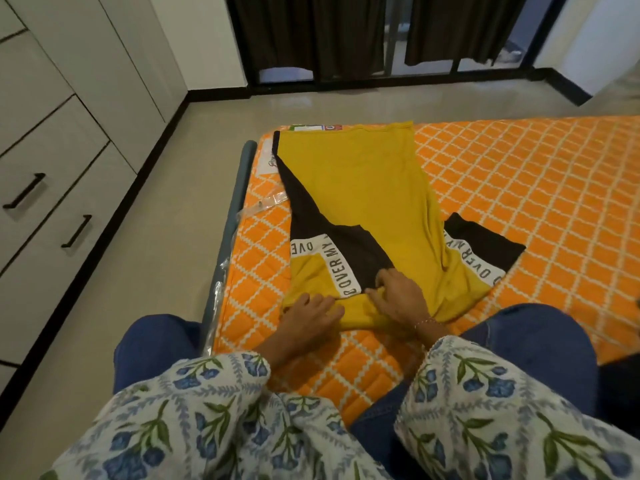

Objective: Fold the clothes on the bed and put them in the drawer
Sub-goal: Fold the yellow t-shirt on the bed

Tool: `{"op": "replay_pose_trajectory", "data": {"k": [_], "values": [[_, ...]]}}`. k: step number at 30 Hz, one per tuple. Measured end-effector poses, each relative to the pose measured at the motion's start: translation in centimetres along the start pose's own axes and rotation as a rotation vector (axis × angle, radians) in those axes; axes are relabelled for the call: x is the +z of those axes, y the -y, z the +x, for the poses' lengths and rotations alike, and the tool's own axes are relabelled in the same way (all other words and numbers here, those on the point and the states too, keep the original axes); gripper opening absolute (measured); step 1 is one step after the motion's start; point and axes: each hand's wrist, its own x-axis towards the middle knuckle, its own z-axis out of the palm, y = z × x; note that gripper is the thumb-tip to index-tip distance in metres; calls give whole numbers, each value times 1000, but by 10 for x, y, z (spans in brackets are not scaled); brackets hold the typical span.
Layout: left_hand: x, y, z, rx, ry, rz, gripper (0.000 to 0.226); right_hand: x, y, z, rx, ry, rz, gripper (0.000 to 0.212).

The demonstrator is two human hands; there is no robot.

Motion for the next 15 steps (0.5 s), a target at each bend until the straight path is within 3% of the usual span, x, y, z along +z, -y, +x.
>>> {"op": "replay_pose_trajectory", "data": {"k": [2,4,6,8,11,13,15], "values": [[-1,-3,4,104,29,24,21,-2,6,-14,-232,255,-163,44],[7,-1,6,121,31,42,22,-6,7,-20,-324,423,-387,57],[11,-2,7,106,36,47,24,-10,7,-25,-369,469,-540,58],[7,-3,7,102,36,64,22,-14,5,-27,-421,428,-600,44],[-1,-2,9,74,137,34,31,-28,-4,-24,-317,416,-568,35],[-13,-2,10,71,172,12,41,-38,-9,-19,-239,558,-547,34],[-33,-2,8,147,278,90,33,-48,-10,-12,-174,796,-528,36]]}}
